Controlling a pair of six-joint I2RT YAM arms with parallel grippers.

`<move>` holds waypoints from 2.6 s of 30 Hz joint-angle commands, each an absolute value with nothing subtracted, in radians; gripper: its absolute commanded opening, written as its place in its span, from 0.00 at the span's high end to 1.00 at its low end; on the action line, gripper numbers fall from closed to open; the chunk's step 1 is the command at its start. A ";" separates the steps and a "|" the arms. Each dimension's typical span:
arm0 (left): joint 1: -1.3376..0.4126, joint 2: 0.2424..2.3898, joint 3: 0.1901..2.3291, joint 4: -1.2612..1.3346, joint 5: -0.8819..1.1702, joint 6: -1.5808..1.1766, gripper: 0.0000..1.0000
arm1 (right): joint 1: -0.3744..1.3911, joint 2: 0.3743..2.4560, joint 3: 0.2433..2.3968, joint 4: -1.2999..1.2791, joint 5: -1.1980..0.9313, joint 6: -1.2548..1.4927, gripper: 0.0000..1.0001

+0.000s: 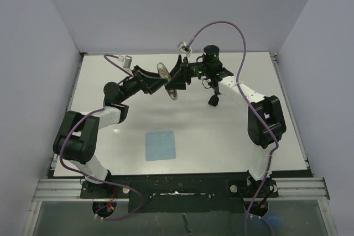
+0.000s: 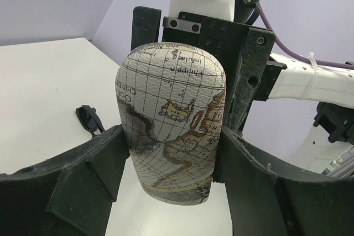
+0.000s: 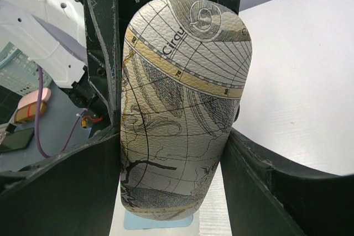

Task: Organize the sunglasses
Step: Open the sunglasses case.

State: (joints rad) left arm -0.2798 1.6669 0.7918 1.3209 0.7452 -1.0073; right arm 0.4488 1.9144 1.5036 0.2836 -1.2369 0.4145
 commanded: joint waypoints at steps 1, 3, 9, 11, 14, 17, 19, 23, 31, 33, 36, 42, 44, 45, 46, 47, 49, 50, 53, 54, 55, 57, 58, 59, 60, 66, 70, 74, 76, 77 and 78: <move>-0.283 1.659 0.834 1.417 0.778 -1.028 0.36 | 0.456 1.845 1.554 0.292 -1.223 0.397 0.99; -0.284 1.657 0.829 1.418 0.778 -1.028 0.39 | 0.454 1.844 1.554 0.291 -1.222 0.393 0.99; -0.284 1.652 0.814 1.427 0.782 -1.032 0.54 | 0.446 1.839 1.554 0.281 -1.209 0.381 0.99; -0.284 1.655 0.816 1.427 0.787 -1.035 0.67 | 0.444 1.837 1.556 0.279 -1.208 0.379 0.99; -0.283 1.656 0.815 1.428 0.788 -1.036 0.89 | 0.445 1.833 1.556 0.276 -1.206 0.376 1.00; -0.283 1.655 0.813 1.428 0.796 -1.030 0.96 | 0.444 1.828 1.552 0.277 -1.209 0.374 1.00; -0.281 1.655 0.815 1.428 0.807 -1.027 0.96 | 0.443 1.822 1.543 0.310 -1.220 0.397 1.00; -0.280 1.665 0.818 1.473 0.837 -1.047 0.96 | 0.440 1.811 1.502 0.488 -1.262 0.528 1.00; -0.279 1.692 0.822 1.537 0.873 -1.089 0.96 | 0.430 1.796 1.457 0.790 -1.308 0.771 1.00; -0.278 1.693 0.824 1.536 0.873 -1.088 0.96 | 0.430 1.801 1.453 0.847 -1.315 0.820 1.00; -0.278 1.694 0.824 1.541 0.873 -1.091 0.96 | 0.432 1.808 1.453 0.870 -1.321 0.844 1.00; -0.278 1.695 0.814 1.534 0.870 -1.080 0.97 | 0.430 1.827 1.448 1.012 -1.330 0.965 1.00; -0.278 1.698 0.812 1.527 0.866 -1.076 0.97 | 0.430 1.834 1.448 1.096 -1.335 1.035 1.00; -0.279 1.698 0.809 1.520 0.862 -1.071 0.97 | 0.431 1.837 1.451 1.132 -1.338 1.068 1.00; -0.278 1.697 0.809 1.514 0.859 -1.066 0.97 | 0.430 1.839 1.451 1.173 -1.339 1.100 1.00; -0.279 1.697 0.806 1.507 0.856 -1.061 0.97 | 0.431 1.842 1.453 1.209 -1.341 1.133 1.00; -0.278 1.694 0.804 1.490 0.850 -1.049 0.97 | 0.431 1.848 1.457 1.271 -1.341 1.192 1.00; -0.278 1.690 0.804 1.479 0.848 -1.041 0.96 | 0.430 1.849 1.461 1.290 -1.342 1.211 1.00; -0.278 1.683 0.804 1.436 0.835 -1.014 0.96 | 0.431 1.850 1.468 1.310 -1.341 1.233 1.00; -0.279 1.682 0.805 1.425 0.832 -1.006 0.96 | 0.430 1.848 1.468 1.316 -1.340 1.237 1.00; -0.280 1.680 0.804 1.413 0.828 -0.999 0.96 | 0.430 1.847 1.469 1.317 -1.339 1.240 1.00; -0.280 1.678 0.802 1.392 0.822 -0.986 0.96 | 0.430 1.842 1.470 1.330 -1.338 1.251 1.00; -0.279 1.678 0.802 1.379 0.818 -0.979 0.96 | 0.430 1.840 1.471 1.335 -1.337 1.255 1.00; -0.279 1.678 0.802 1.367 0.814 -0.971 0.96 | 0.431 1.838 1.471 1.337 -1.337 1.259 1.00; -0.281 1.678 0.802 1.360 0.810 -0.966 0.95 | 0.430 1.836 1.471 1.339 -1.338 1.261 1.00; -0.279 1.691 0.796 1.336 0.796 -0.951 0.95 | 0.429 1.817 1.468 1.357 -1.337 1.274 1.00; -0.274 1.705 0.789 1.340 0.789 -0.954 0.95 | 0.425 1.806 1.464 1.397 -1.338 1.306 1.00; -0.271 1.721 0.784 1.355 0.790 -0.961 0.95 | 0.420 1.798 1.462 1.425 -1.335 1.334 1.00; -0.270 1.728 0.782 1.363 0.790 -0.963 0.95 | 0.420 1.796 1.462 1.450 -1.333 1.355 1.00; -0.270 1.730 0.780 1.365 0.790 -0.963 0.95 | 0.420 1.796 1.462 1.465 -1.332 1.369 1.00; -0.270 1.732 0.779 1.367 0.791 -0.962 0.95 | 0.419 1.795 1.464 1.476 -1.332 1.382 1.00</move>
